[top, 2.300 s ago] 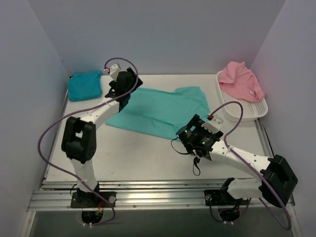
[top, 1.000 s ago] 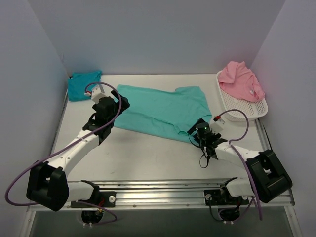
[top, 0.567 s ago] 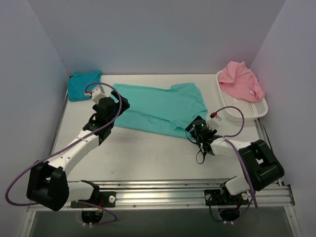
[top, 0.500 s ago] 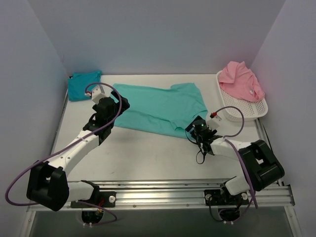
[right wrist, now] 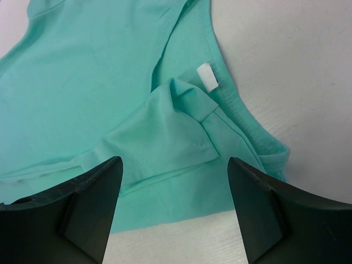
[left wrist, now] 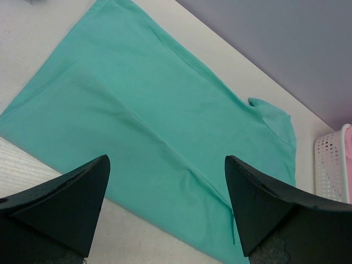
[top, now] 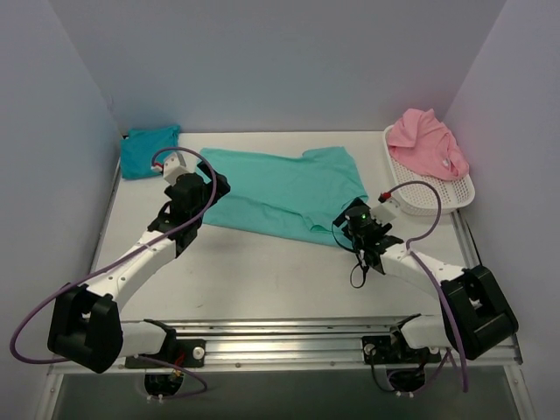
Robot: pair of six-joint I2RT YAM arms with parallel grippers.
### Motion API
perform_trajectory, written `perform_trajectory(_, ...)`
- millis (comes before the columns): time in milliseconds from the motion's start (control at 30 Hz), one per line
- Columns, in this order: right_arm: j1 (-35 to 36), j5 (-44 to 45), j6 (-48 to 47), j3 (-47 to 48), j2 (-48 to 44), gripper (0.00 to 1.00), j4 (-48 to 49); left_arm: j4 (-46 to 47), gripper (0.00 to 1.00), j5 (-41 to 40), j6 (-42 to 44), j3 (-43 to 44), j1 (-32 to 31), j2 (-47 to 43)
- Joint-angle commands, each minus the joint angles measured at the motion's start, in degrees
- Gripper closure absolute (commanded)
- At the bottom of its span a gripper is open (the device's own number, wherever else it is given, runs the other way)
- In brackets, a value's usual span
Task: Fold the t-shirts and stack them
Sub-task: Fold the tshirt
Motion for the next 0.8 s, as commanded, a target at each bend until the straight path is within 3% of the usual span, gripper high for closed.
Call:
perform_trajectory(0, 0.11, 2.21, -0.65, 1.69, 2.42, 0.27, -1.16, 2.73, 0.06, -0.04, 0.29, 0.16, 0.0, -0.28)
perform_trajectory(467, 0.46, 0.71, -0.38, 3.54, 11.04, 0.28, 3.86, 3.17, 0.06, -0.05, 0.29, 0.08, 0.09, 0.51)
perform_trajectory(767, 0.81, 0.63, -1.09, 6.09, 14.03, 0.35, 4.3, 3.43, 0.06, -0.31, 0.38, 0.16, 0.0, 1.21)
